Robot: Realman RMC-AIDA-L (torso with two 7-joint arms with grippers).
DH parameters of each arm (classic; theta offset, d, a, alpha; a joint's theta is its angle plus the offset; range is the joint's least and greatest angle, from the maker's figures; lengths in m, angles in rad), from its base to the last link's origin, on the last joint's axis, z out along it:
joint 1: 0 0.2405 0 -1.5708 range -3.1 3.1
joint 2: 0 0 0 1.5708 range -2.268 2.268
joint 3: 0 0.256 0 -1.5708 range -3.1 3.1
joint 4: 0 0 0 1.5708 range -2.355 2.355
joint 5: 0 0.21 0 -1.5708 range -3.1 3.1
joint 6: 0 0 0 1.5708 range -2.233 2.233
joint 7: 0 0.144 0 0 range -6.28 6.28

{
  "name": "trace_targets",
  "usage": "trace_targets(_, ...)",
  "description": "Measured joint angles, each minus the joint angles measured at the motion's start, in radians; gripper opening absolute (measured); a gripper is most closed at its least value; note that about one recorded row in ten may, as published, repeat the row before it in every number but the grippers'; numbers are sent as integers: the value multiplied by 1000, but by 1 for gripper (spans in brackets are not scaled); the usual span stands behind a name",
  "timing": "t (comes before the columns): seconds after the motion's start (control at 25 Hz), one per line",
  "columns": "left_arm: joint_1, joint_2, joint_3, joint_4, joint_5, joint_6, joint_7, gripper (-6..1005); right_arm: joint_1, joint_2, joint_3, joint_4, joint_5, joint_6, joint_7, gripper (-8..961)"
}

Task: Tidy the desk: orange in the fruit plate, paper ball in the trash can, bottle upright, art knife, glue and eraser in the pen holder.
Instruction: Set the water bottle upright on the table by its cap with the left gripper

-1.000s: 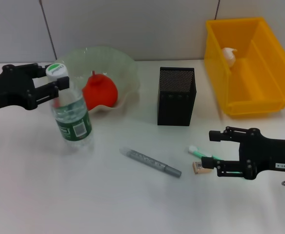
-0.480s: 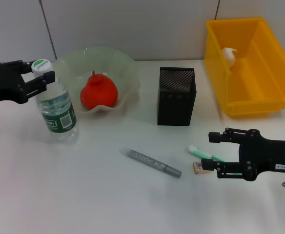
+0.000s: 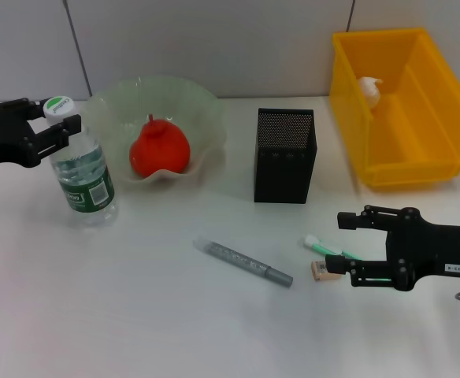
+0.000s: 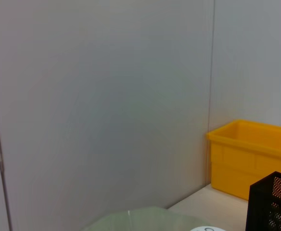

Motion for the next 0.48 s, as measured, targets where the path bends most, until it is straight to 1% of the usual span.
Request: trace_targets(0.48, 9, -1, 3, 0, 2, -6, 0, 446, 3, -1, 0, -1, 1, -5, 4, 760)
